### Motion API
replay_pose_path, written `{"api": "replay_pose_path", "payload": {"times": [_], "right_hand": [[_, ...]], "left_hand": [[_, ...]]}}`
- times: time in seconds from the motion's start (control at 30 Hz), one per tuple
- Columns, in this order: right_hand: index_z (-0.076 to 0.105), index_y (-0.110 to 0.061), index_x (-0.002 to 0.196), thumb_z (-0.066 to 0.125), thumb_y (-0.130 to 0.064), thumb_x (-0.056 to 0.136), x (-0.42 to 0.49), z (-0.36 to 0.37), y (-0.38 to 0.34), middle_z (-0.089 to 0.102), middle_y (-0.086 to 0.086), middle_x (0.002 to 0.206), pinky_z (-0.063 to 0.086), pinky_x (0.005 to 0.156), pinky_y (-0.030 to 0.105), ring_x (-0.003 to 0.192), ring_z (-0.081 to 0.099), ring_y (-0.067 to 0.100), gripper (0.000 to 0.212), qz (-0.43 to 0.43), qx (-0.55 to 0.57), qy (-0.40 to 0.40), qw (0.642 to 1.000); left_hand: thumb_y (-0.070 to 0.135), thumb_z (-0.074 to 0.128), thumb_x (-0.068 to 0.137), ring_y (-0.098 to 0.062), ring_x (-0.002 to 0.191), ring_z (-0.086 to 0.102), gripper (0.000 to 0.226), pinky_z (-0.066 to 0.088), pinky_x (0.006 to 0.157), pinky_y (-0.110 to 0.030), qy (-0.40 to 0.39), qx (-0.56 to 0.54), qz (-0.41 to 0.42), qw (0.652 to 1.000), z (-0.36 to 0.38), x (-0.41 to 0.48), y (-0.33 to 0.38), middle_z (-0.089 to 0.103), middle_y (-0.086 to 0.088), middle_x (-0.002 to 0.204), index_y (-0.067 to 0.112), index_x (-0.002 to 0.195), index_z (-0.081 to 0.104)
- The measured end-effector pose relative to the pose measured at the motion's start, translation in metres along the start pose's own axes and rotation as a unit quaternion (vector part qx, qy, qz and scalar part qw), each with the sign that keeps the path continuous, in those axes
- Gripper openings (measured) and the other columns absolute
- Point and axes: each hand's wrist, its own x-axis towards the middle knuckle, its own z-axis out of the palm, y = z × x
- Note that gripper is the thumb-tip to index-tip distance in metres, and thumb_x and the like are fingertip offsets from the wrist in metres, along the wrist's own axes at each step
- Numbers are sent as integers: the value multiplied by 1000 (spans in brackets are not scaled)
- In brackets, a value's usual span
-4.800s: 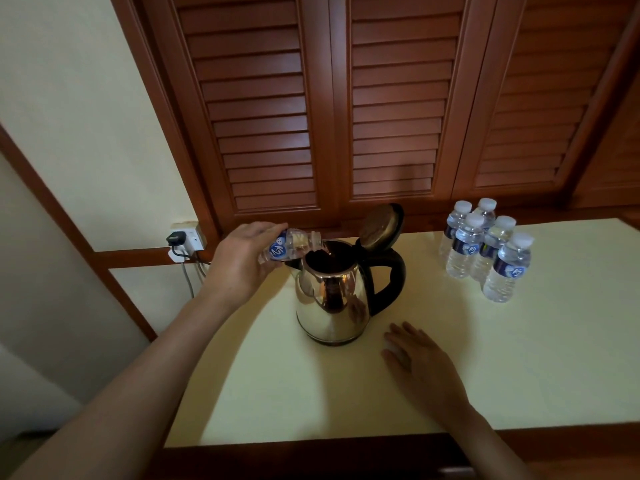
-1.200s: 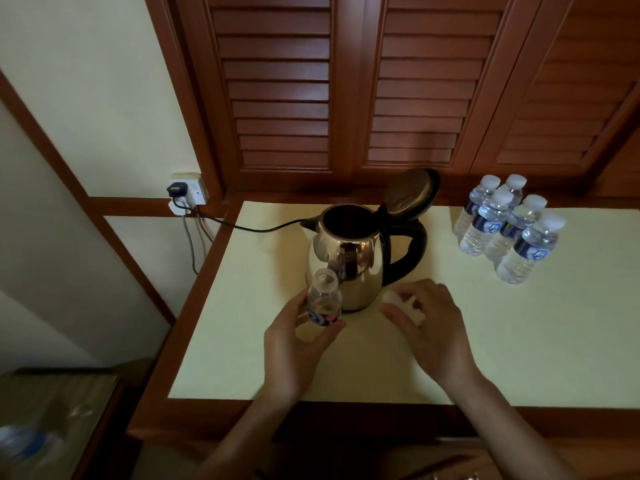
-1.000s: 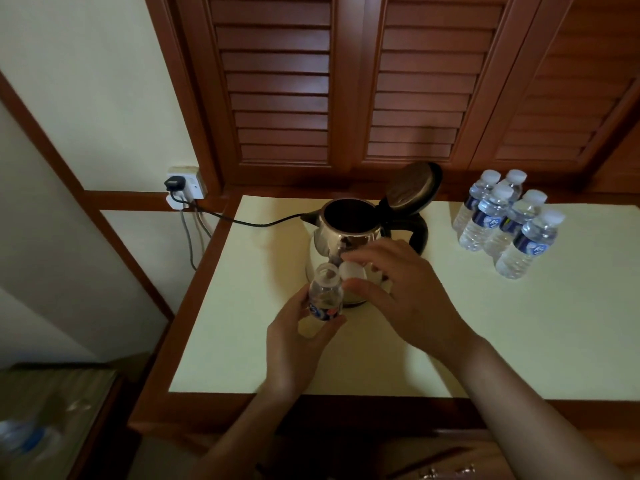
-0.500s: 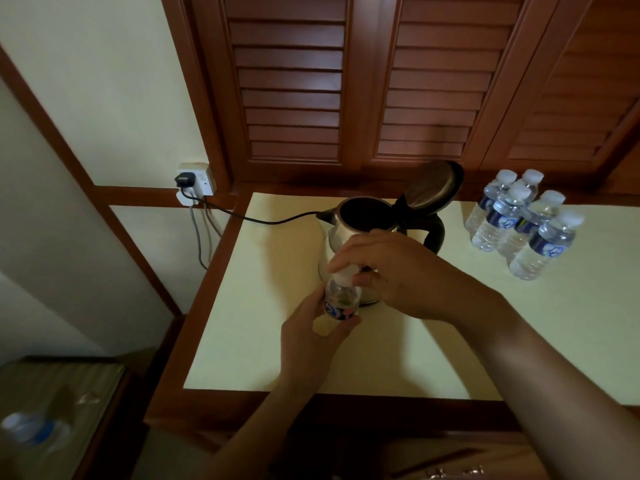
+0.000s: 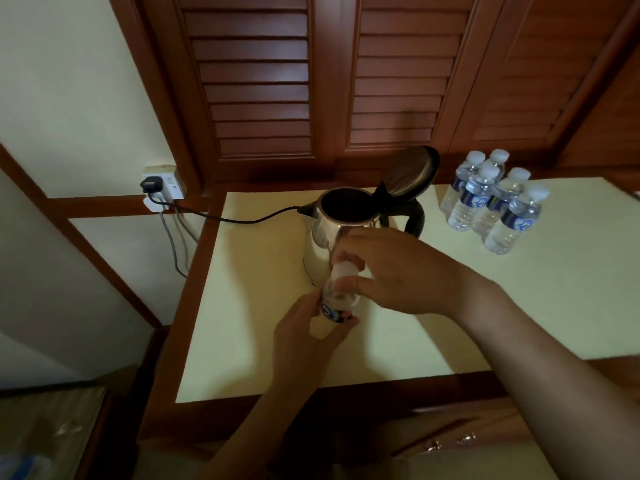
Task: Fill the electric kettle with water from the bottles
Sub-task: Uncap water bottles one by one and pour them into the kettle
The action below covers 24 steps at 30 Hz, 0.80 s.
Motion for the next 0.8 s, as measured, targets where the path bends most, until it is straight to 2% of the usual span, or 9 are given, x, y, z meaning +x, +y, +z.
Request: {"api": "replay_pose_path", "payload": {"times": [0.07, 0.17, 0.27, 0.37, 0.47, 0.63, 0.73, 0.8], "right_hand": [[57, -27, 95, 62, -51, 89, -11, -1, 8, 52, -14, 82, 42, 65, 24, 77, 51, 4, 26, 21, 24, 12, 999], [51, -24, 86, 57, -61, 87, -30, -3, 21, 51, -8, 72, 42, 59, 32, 67, 50, 9, 37, 54, 21, 46, 997], [45, -23, 75, 45, -70, 85, -51, -10, 39, 49, -7, 64, 39, 54, 33, 59, 47, 10, 49, 83, -26, 110, 990], [38, -24, 68, 48, -67, 87, -72, -24, 65, 43, -6, 58, 33, 52, 31, 55, 42, 10, 48, 111, -48, 166, 979], [37, -25, 66, 51, -63, 87, -91, -43, 103, 42, -5, 57, 29, 51, 26, 53, 41, 10, 46, 111, -30, 201, 973], [41, -25, 67, 56, -56, 88, -138, -91, 189, 41, -6, 55, 29, 49, 17, 50, 41, 10, 40, 78, 18, 263, 961], [47, -17, 68, 63, -48, 88, -168, -122, 242, 45, -4, 55, 32, 51, 17, 56, 46, 13, 40, 59, 68, 281, 955], [48, -15, 67, 64, -48, 88, -187, -136, 274, 47, -2, 55, 33, 52, 20, 58, 48, 14, 41, 60, 73, 281, 955]], "left_hand": [[59, 77, 74, -2, 95, 68, 68, 57, 80, -22, -26, -2, 6, 1000, 4, -6, 9, 71, 16, 108, 21, 129, 65], [64, 75, 71, -2, 94, 67, 66, 56, 79, -20, -44, -12, 6, 999, 22, -12, 24, 70, 18, 107, 30, 125, 62], [59, 82, 69, -5, 94, 65, 65, 55, 78, -20, -33, -19, 15, 999, 47, -10, 45, 68, 18, 106, 31, 124, 60], [48, 88, 69, 1, 95, 61, 60, 47, 76, -9, -11, -3, 42, 999, 79, -4, 68, 65, 18, 107, 44, 118, 54], [46, 89, 68, 2, 97, 58, 60, 42, 77, -6, 4, -5, 47, 999, 121, 4, 97, 64, 17, 108, 53, 112, 49], [57, 86, 67, 1, 106, 61, 71, 46, 84, -9, -28, -18, 64, 997, 201, 17, 146, 65, 20, 118, 34, 128, 58], [35, 86, 77, -5, 112, 66, 62, 52, 95, -22, -72, -83, 42, 993, 252, 19, 168, 71, 15, 120, 23, 132, 62], [23, 85, 79, -11, 110, 69, 55, 53, 95, -26, -76, -109, 28, 991, 285, 16, 183, 75, 11, 116, 20, 130, 65]]}}
